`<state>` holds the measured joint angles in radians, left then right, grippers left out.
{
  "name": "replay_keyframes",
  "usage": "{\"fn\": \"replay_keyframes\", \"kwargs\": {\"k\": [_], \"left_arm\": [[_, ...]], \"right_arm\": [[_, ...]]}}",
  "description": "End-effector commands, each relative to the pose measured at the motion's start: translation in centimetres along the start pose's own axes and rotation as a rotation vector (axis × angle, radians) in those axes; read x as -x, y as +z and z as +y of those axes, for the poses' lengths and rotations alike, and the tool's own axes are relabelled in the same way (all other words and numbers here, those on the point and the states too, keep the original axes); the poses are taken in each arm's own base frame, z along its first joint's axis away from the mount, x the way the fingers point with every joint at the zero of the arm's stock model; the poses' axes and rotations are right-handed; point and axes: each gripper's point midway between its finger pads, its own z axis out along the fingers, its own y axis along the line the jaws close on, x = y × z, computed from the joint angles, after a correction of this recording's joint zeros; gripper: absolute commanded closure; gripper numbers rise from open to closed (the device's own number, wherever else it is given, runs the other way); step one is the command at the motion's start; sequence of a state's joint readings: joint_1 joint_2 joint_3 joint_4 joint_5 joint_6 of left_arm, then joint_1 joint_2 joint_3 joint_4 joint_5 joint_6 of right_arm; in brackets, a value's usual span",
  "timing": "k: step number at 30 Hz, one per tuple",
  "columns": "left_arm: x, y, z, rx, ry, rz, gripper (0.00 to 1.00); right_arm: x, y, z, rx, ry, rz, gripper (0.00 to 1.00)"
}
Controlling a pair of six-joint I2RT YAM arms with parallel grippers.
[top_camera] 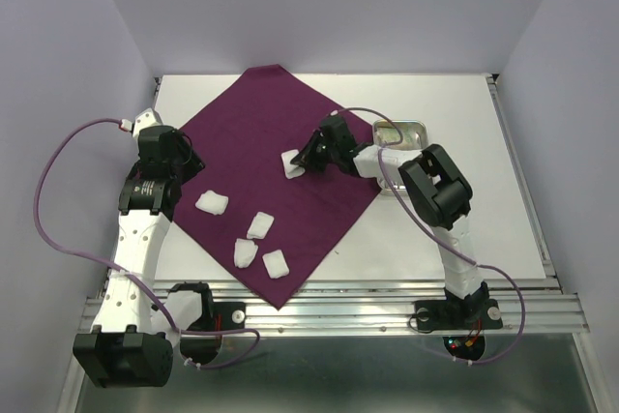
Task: Prepare the surgical pack
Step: Adjust the medical item in the surgical kit.
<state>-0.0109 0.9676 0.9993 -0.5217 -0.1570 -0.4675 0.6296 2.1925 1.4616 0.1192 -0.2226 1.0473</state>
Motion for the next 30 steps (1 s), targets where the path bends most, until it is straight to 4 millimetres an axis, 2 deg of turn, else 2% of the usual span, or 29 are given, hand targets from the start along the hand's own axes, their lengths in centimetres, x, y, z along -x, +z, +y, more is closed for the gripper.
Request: {"fn": "replay_keyframes", "kwargs": {"k": [1, 6, 16, 19, 20, 22, 23, 26, 30], "left_arm": [[1.7, -0.9, -0.3, -0.011, 0.001, -0.057, 0.46], [1.6, -0.8, -0.3, -0.011, 0.0, -0.053, 0.46], [1.5, -0.8, -0.4, -0.014, -0.007, -0.05, 0.46], [1.5, -0.8, -0.4, -0.014, -0.007, -0.05, 0.46], [1.5, -0.8, -0.4, -0.015, -0.007, -0.051, 0.46], [1.5, -0.8, -0.4, -0.015, -0.007, -0.051, 0.46], [1.5, -0.9, -0.4, -0.016, -0.009, -0.052, 0.46], [1.4, -0.9, -0.4, -0.017, -0.009, -0.052, 0.46], [1.3, -0.8, -0.3, -0.015, -0.008, -0.048, 0.46]], "right_arm": [[0.5, 0.3, 0.3, 0.018, 0.017, -0.039, 0.99], [0.0, 0.5, -0.8, -0.003, 0.046, -0.033, 0.99], [-0.2, 0.1, -1.3, -0.009, 0.085, -0.042, 0.99], [-0.4, 0.1, -1.5, -0.015, 0.085, -0.04, 0.88], [-0.4, 0.0, -1.5, -0.014, 0.08, -0.038, 0.77], [-0.4, -0.1, -1.5, -0.014, 0.074, -0.037, 0.64], [-0.4, -0.2, -1.5, -0.017, 0.067, -0.039, 0.53], [0.0, -0.9, -1.0, -0.022, 0.046, -0.052, 0.43], [0.6, -2.1, -0.4, -0.034, 0.017, -0.076, 0.36]]}}
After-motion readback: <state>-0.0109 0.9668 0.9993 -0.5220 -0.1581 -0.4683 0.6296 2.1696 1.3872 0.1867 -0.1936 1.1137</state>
